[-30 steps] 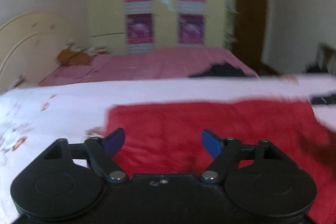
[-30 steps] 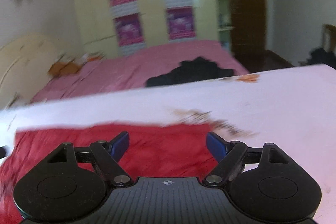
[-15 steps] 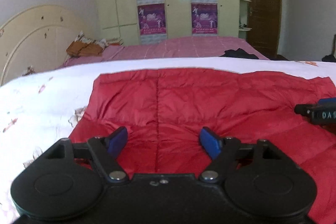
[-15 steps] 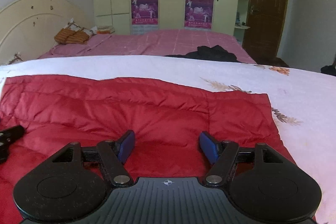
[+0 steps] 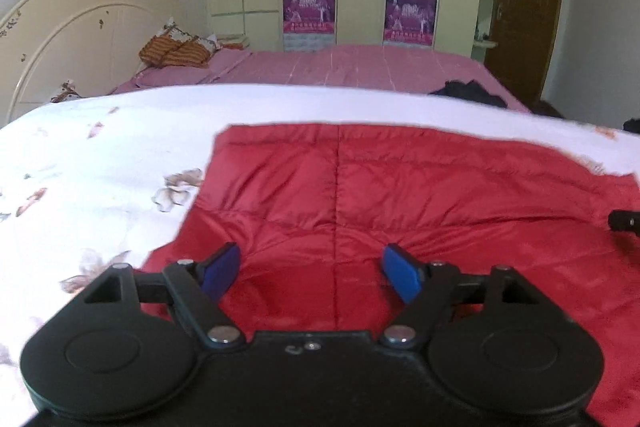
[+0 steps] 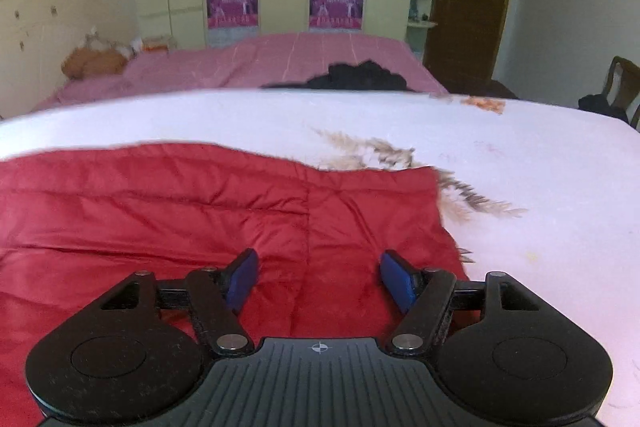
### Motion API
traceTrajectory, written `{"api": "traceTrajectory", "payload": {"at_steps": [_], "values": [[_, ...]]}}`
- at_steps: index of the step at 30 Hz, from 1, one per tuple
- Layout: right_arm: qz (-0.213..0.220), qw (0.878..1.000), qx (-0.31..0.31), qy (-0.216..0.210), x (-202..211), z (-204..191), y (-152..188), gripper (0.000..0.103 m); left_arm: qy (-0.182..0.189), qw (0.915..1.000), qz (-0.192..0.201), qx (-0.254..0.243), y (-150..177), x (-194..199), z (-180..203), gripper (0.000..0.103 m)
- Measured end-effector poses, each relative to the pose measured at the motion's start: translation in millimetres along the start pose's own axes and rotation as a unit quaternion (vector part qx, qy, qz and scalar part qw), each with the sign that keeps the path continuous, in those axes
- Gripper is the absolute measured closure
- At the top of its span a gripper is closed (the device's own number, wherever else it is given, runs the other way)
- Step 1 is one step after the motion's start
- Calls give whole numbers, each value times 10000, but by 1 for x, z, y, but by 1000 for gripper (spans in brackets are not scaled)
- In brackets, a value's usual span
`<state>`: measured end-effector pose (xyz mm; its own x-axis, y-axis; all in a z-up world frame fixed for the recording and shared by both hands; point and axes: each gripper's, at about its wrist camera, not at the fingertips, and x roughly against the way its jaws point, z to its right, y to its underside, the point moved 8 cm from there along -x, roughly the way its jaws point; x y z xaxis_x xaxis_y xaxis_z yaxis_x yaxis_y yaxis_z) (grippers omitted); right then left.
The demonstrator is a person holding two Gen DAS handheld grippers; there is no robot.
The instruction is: Fold large clothes
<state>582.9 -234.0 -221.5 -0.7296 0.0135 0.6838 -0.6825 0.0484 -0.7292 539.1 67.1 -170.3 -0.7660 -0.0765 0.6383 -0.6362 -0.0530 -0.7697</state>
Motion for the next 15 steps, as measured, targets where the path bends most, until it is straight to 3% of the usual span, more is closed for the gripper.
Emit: {"api": "traceTrajectory", "payload": {"at_steps": [5,8,11,15], "values": [[152,9986,-7,-515,58,-21,10,35,376,9991,186,-98,5,52,9,17],[76,9974,85,-705,76,-41,29,35,522,9985,79,-164,27,68,20,17],[69,9978,323,-568,84,-50,51,35,324,9988,-107,-354,45,59,22,16],[-43,9975,707,-59,60,-34,67,35,215,9989,-388,-174,49,39,14,15]]}}
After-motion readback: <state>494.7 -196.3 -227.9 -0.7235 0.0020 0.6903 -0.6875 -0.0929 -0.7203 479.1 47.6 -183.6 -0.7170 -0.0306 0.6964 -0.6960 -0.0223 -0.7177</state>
